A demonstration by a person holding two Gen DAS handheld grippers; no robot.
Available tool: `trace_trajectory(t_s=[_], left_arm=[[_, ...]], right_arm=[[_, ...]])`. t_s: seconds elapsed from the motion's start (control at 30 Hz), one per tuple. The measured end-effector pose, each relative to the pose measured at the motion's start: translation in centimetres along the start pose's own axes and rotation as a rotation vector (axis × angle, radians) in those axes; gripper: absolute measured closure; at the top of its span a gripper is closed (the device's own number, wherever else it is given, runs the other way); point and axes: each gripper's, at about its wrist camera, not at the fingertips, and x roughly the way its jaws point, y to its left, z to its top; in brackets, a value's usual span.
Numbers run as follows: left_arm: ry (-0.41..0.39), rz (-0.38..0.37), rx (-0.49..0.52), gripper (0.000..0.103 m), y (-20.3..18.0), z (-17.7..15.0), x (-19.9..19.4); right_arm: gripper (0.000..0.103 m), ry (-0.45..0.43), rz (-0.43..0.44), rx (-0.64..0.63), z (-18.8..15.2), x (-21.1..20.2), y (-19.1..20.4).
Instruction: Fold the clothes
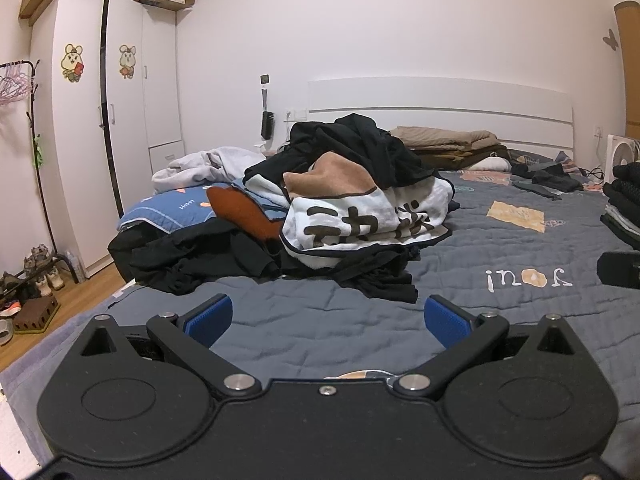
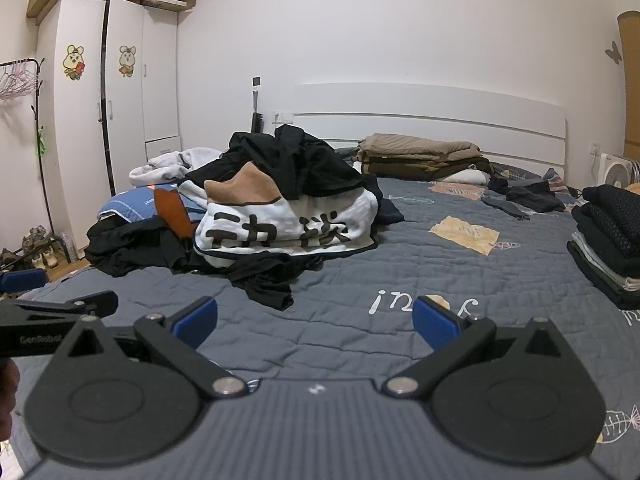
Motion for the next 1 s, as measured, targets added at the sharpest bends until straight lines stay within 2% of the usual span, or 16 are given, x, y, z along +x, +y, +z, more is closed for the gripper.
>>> trace_trajectory(t_s=[0.37, 0.7, 1.0], left_arm=[[0.005, -0.018, -0.012, 0.0, 0.4, 0.2, 0.0], [0.015, -0.026, -0.026, 0.0, 1.2, 0.4, 0.3], [0.039, -0.024, -0.031, 0.0, 3.1, 1.0, 1.5]], right_arm=[[0.0, -0.005, 0.004, 0.003, 0.1, -0.3, 0.4], [0.0, -0.009, 0.005, -0.005, 1.5, 0.2, 1.0], [0.0, -0.003, 0.044, -0.073, 3.6, 5.6, 3.0]])
